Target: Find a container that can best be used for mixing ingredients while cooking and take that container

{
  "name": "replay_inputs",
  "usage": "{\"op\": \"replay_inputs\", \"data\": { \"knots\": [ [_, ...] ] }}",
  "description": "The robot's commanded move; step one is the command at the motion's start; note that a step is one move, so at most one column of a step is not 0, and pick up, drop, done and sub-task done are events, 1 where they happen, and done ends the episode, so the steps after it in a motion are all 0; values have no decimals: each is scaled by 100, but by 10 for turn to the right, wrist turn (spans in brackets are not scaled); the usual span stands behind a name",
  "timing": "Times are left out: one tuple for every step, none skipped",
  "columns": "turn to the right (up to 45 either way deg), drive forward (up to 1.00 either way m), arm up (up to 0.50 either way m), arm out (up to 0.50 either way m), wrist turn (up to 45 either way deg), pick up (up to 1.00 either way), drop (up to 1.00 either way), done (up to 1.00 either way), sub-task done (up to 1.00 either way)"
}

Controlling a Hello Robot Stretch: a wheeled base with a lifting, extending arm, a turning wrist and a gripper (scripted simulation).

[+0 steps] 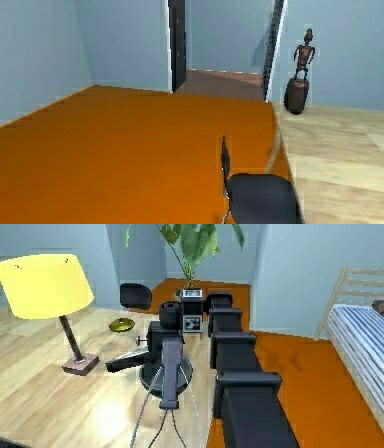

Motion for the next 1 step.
{"op": "replay_inputs", "data": {
  "knots": [
    [0, 0, 0, 0, 450, 0, 0, 0, 0]
  ]
}}
